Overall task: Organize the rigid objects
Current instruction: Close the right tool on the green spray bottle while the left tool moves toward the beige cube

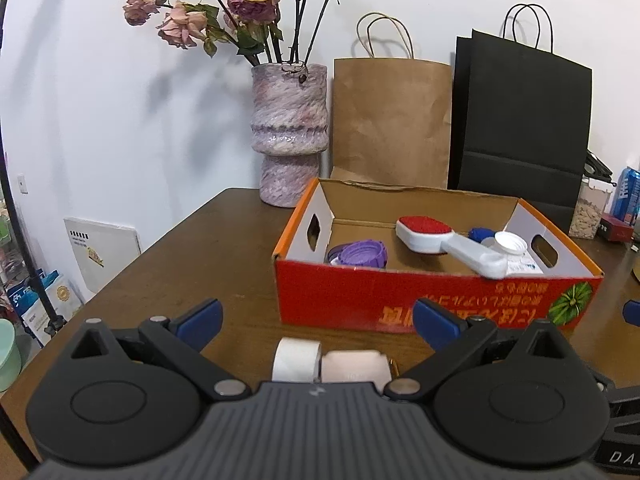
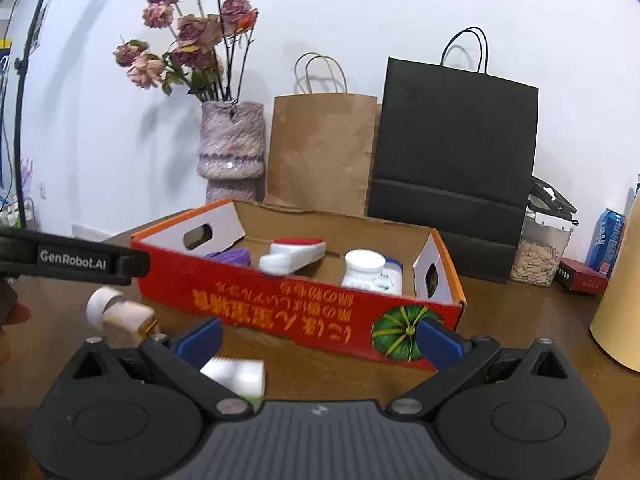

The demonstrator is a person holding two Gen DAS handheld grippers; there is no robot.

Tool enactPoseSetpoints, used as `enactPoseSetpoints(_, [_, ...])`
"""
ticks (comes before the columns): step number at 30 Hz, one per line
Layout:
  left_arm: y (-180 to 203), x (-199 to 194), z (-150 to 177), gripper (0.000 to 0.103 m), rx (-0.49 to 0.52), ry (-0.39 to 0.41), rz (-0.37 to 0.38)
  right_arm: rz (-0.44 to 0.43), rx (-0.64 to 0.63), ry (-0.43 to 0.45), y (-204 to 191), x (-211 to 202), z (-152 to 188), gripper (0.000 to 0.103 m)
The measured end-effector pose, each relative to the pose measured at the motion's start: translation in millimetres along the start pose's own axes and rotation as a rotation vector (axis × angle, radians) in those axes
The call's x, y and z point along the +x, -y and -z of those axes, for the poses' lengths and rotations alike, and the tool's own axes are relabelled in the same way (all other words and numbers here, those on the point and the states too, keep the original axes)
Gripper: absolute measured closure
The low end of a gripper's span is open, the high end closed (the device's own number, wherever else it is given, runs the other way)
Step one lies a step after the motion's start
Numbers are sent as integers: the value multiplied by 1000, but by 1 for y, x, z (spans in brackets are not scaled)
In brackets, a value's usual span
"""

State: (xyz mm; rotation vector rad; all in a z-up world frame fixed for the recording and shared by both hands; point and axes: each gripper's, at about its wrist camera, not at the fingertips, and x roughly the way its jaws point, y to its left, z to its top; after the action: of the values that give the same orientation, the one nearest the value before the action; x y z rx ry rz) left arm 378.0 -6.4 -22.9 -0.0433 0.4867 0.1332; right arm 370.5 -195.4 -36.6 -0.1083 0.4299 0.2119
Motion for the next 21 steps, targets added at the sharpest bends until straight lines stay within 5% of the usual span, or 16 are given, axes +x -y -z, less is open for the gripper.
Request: enactPoseSetpoints(21, [-16,-39,40,0,38,-40,14,-57,-46,-66,-17,-34,27,0])
